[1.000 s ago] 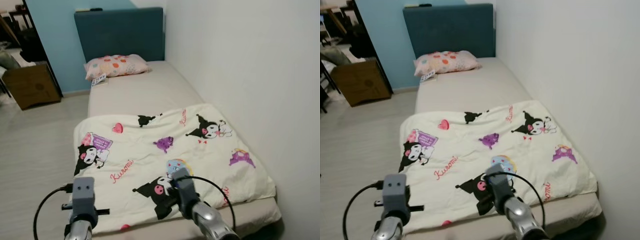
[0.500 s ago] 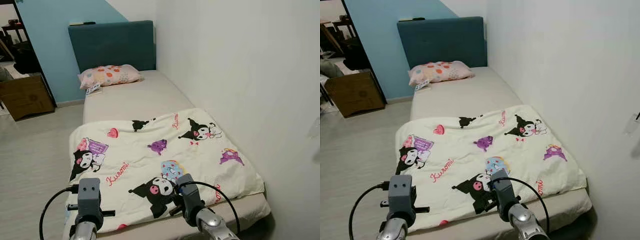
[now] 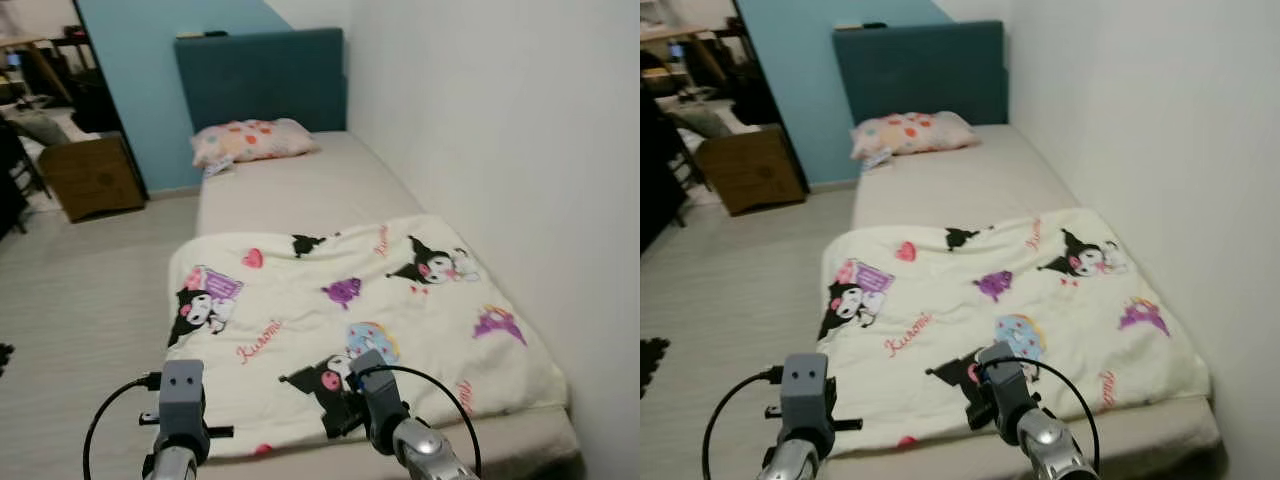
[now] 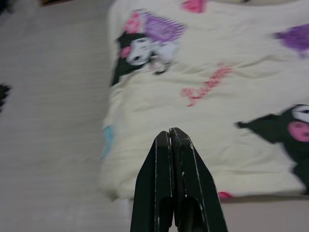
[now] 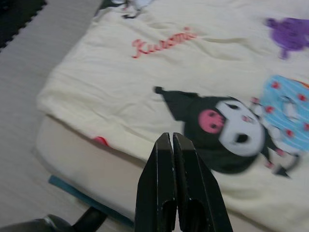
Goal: Clean up the room
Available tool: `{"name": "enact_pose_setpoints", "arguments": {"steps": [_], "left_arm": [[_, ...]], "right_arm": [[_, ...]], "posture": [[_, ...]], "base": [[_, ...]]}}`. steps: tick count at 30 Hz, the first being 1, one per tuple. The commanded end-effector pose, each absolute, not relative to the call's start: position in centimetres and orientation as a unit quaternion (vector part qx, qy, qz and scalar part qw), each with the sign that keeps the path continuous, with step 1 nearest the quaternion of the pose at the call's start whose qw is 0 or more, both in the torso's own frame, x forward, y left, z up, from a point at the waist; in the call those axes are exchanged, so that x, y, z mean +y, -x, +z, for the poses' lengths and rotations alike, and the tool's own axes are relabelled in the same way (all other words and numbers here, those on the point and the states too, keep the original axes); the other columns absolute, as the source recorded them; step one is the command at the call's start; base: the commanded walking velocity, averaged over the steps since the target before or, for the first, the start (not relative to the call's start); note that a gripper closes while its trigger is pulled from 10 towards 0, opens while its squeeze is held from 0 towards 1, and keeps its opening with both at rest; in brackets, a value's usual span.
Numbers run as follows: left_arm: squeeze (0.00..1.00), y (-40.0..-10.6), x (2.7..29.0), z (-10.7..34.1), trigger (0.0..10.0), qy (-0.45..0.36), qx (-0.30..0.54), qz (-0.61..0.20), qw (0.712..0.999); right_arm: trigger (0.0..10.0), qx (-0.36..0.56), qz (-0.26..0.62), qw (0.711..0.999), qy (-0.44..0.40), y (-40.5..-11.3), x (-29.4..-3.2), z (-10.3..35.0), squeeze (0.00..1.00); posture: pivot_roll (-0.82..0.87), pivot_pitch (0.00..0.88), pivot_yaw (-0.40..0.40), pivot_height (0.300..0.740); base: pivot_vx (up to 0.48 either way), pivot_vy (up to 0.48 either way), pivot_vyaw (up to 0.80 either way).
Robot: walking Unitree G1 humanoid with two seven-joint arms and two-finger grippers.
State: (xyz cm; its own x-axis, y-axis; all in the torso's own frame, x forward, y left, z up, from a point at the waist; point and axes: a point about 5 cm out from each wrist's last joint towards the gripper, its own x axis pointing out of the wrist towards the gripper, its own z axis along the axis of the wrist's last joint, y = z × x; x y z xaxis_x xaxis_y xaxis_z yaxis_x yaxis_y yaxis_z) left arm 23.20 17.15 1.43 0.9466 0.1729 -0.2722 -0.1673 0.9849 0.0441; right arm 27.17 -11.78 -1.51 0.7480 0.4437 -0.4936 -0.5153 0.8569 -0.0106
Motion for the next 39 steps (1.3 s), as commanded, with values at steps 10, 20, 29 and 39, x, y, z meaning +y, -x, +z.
{"name": "enact_pose_setpoints", "arguments": {"steps": [10,20,29,39], "left_arm": [[0.00,-22.70,17.36,1.38,10.0,-0.011,0.149,0.088,0.985],[0.00,-22.64,17.12,1.15,10.0,-0.015,0.160,0.075,0.984],[0.00,-22.76,16.53,0.91,10.0,-0.026,0.172,0.032,0.984],[0.00,-23.17,16.62,0.89,10.0,-0.025,0.175,0.034,0.984]], "right_arm": [[10.0,0.239,0.264,0.932,0.068,-27.17,-11.26,-1.41,0.00],[10.0,0.248,0.240,0.936,0.065,-27.07,-11.90,-1.69,0.00],[10.0,0.252,0.232,0.937,0.066,-26.94,-11.97,-1.85,0.00],[10.0,0.256,0.230,0.937,0.063,-26.92,-12.11,-1.91,0.00]], "posture": [[-0.06,0.000,0.006,0.740],[-0.06,0.000,0.006,0.740],[-0.07,0.000,0.012,0.740],[-0.07,0.000,0.014,0.740]], "base": [[0.000,0.000,0.80],[0.000,0.000,0.29],[0.000,-0.281,0.00],[0.000,-0.096,0.00]]}}
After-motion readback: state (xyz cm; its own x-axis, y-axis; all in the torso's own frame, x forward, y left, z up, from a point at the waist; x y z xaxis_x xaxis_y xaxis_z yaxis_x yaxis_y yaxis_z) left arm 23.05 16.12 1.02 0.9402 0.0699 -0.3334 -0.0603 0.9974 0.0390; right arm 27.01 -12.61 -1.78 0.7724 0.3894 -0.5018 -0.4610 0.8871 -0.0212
